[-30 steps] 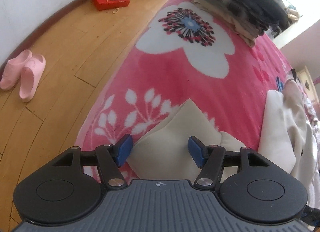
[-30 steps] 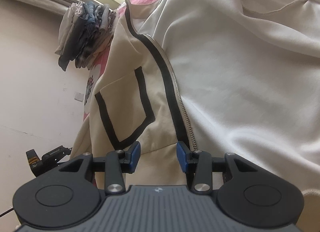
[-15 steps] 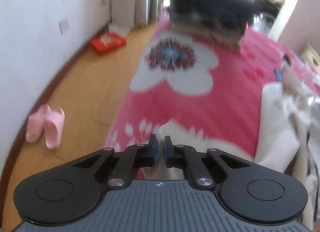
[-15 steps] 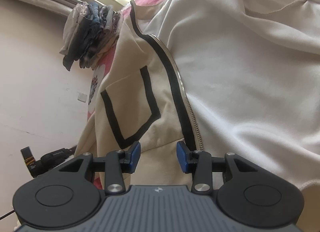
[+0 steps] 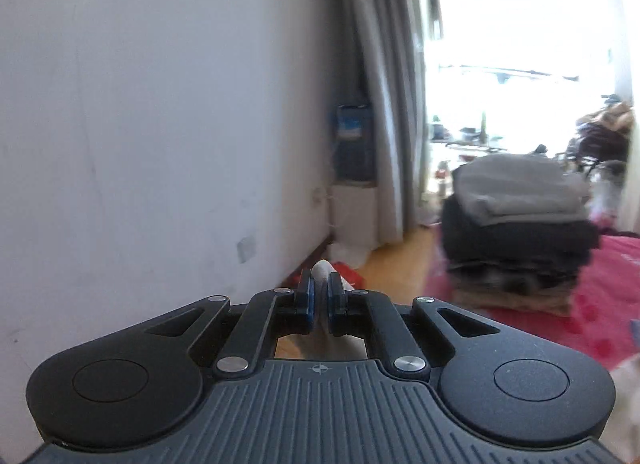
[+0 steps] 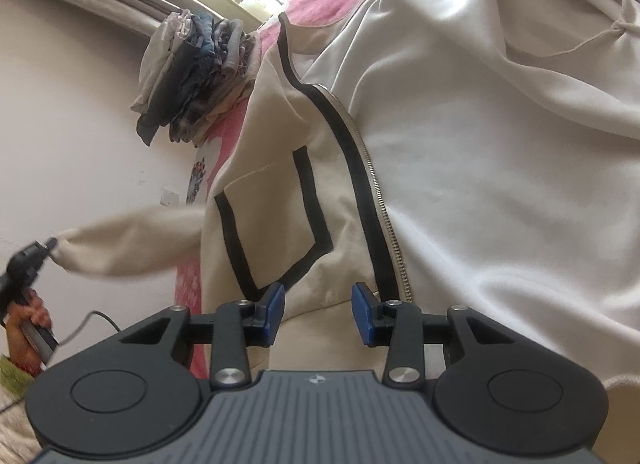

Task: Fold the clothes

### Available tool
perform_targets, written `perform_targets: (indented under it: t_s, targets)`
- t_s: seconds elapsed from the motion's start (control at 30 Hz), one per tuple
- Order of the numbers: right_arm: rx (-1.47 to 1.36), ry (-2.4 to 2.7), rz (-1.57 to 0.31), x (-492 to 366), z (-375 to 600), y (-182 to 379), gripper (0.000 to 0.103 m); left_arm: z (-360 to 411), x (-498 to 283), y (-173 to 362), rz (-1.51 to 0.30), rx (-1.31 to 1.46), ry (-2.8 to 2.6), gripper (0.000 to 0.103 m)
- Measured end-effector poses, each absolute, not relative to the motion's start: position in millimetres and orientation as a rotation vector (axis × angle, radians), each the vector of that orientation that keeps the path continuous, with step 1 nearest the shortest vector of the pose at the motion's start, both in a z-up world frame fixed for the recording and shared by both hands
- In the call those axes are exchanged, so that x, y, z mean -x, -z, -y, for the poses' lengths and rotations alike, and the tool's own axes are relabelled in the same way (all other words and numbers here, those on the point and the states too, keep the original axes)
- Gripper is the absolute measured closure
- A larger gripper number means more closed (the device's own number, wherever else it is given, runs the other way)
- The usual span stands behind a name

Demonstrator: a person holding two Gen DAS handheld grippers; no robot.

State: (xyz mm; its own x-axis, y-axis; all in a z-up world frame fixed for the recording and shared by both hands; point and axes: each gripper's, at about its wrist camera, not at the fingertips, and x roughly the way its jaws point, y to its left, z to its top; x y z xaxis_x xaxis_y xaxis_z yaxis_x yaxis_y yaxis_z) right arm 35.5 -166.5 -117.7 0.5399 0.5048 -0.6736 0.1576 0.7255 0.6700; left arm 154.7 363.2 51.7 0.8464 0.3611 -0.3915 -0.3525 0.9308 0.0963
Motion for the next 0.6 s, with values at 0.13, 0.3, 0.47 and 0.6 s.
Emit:
perform_targets:
  t_s: [0.13, 0.3, 0.47, 0.6]
  targets:
    - [-0.743, -0.213, -1.028, -38.2, 166.5, 128.1, 0.062, -379.8, -170.9, -5.0, -0.519, -0.051, -0.487, 0.099]
    - [-0.75, -0.194, -1.063, -41.4, 171.2, 139.8, 0.062, -402.5, -146.1, 62.7, -0.731, -0.005, -0.566, 0.099]
    - [-0.749, -0.197, -1.072, -47.0, 174.2, 140.6, 0.062, -402.0, -101.4, 112.0, -0.854, -0.021, -0.559, 0.098]
    - [-0.737, -0.199, -1.077, -49.8, 174.4, 142.7, 0.062, -407.6, -107.0, 135.4, -0.926, -0.009, -0.526, 0.097]
